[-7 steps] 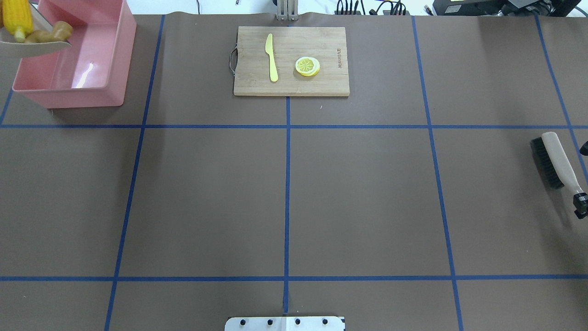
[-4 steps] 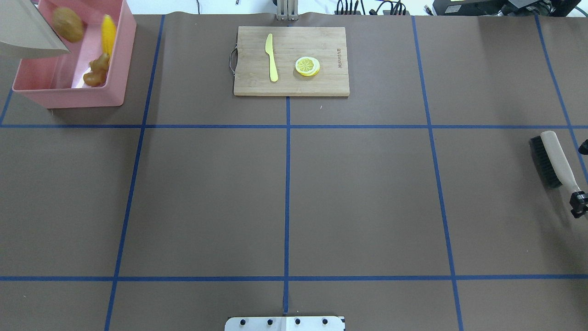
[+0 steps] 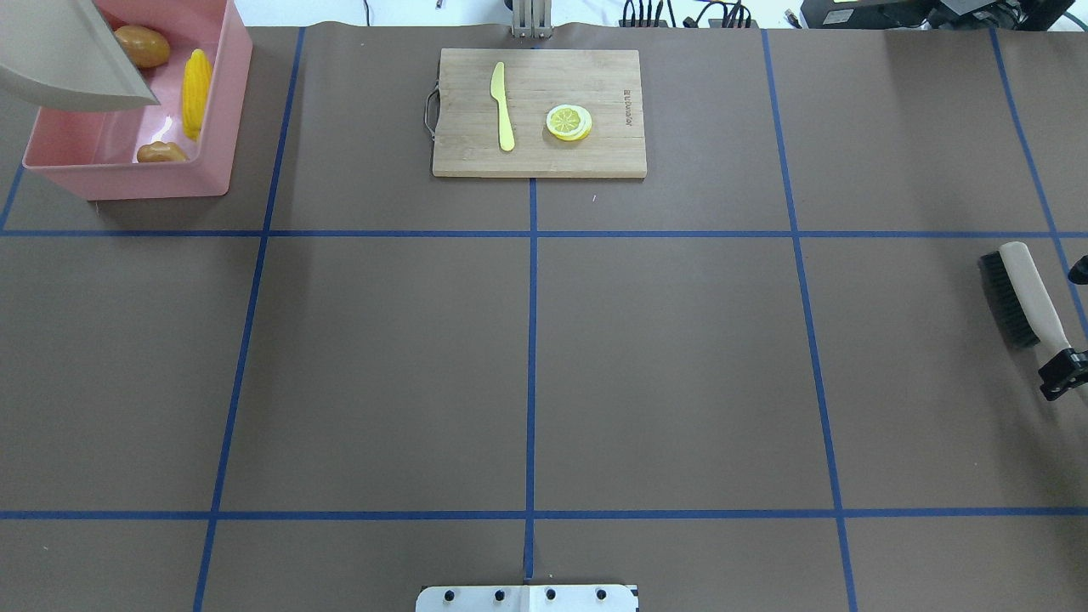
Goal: Sweep and dump trash into bin
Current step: 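Tilt the dustpan to dump the items into the pink bin, then bring the empty dustpan back and lower it onto the table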
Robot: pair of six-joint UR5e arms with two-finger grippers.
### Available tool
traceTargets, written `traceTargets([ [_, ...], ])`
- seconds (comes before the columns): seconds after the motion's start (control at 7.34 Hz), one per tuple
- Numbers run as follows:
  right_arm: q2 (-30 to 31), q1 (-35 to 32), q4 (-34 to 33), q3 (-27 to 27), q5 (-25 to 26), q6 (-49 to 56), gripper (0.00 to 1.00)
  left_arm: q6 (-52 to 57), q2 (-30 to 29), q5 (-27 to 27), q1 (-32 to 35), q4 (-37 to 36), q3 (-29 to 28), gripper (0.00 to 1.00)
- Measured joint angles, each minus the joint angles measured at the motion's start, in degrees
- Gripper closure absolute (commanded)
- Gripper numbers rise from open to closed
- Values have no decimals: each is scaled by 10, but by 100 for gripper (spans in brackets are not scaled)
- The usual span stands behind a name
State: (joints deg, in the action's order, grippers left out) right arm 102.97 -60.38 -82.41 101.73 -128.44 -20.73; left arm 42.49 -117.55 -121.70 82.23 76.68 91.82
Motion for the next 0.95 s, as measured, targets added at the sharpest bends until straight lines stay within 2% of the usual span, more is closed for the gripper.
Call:
traceTargets([
  [0.27,-9,-14,3,3,-9,-2,0,14,-2,-61,-54,15,58,100],
  [0.54,-29,-72,5,6,-20,-1,0,16,11,-103,-177,76,108,100],
  [0.68,-39,-108,5,5,-27,2,0,12,16,-113,-251,112,119,100],
  [0.95,-62,-163,4,-8,-29,8,0,10,25,-117,-331,147,133,100],
])
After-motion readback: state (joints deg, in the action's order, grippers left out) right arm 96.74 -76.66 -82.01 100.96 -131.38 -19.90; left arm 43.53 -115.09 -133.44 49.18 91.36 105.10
